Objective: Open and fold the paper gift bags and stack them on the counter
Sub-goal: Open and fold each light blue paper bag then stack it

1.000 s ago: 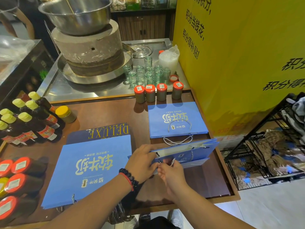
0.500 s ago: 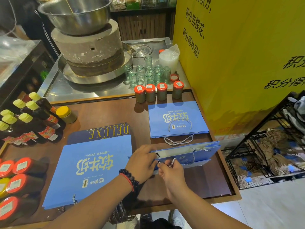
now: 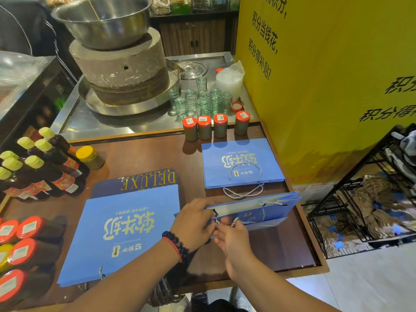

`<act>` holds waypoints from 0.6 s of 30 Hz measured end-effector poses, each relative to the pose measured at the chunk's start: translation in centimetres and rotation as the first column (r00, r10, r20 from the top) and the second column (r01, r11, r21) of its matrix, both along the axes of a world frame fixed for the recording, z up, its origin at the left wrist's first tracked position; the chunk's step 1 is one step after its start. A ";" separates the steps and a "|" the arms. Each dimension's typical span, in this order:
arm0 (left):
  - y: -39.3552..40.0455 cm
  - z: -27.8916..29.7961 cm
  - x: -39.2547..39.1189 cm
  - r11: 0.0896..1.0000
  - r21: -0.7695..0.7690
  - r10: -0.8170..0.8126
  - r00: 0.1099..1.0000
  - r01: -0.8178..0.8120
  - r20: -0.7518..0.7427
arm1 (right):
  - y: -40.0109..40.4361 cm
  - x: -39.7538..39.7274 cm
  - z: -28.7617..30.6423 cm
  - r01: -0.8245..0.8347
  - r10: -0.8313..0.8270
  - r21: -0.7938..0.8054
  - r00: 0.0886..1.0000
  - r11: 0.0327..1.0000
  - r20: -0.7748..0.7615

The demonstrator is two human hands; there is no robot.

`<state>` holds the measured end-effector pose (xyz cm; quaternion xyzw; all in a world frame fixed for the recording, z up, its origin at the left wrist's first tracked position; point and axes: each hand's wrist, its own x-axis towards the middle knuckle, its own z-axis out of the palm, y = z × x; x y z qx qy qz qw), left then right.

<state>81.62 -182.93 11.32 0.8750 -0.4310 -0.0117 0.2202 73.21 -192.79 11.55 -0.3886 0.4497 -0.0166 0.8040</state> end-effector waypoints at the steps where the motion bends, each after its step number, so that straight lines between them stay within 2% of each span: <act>1: 0.0 -0.1 0.0 1.000 -0.004 0.004 1.000 -0.004 0.000 | 0.0 -0.1 0.2 -0.012 0.012 0.006 1.000 1.000 0.005; 6: -0.1 -0.1 -0.1 0.999 -0.027 0.022 0.999 -0.021 0.049 | -0.7 -1.6 1.3 -0.160 0.154 -0.077 0.985 0.984 -0.078; 8: -0.1 -0.1 -0.3 0.999 -0.021 0.037 0.998 -0.035 0.056 | -1.3 -2.7 1.1 -0.238 0.200 -0.261 0.966 0.935 -0.166; 9: -0.1 -0.1 -0.4 0.999 -0.013 0.046 0.997 -0.045 0.061 | -1.7 -3.1 1.1 -0.277 0.217 -0.397 0.958 0.875 -0.189; 11: -0.1 0.0 -0.5 0.998 -0.006 0.057 0.996 -0.057 0.068 | -2.7 -3.1 2.1 -0.287 0.252 -0.674 0.956 0.681 -0.152; 13: -0.1 0.2 -0.6 0.999 -0.004 0.051 0.995 -0.050 0.081 | -3.9 -1.9 3.4 -0.245 0.343 -0.895 0.932 0.372 -0.113; 14: -0.1 0.2 -0.6 0.999 -0.006 0.047 0.995 -0.047 0.088 | -4.5 -1.0 4.2 -0.277 0.403 -0.941 0.897 0.192 -0.182; 16: 0.0 0.2 -0.7 0.999 -0.014 0.043 0.995 -0.042 0.091 | -5.4 0.9 5.6 -0.499 0.493 -0.863 0.733 -0.078 -0.469; 17: 0.0 0.1 -0.7 0.999 -0.017 0.041 0.995 -0.039 0.088 | -5.6 1.6 5.9 -0.610 0.513 -0.779 0.627 -0.144 -0.586; 18: 0.1 0.0 -0.8 0.999 -0.019 0.037 0.996 -0.036 0.086 | -5.8 2.0 5.8 -0.684 0.531 -0.710 0.544 -0.167 -0.650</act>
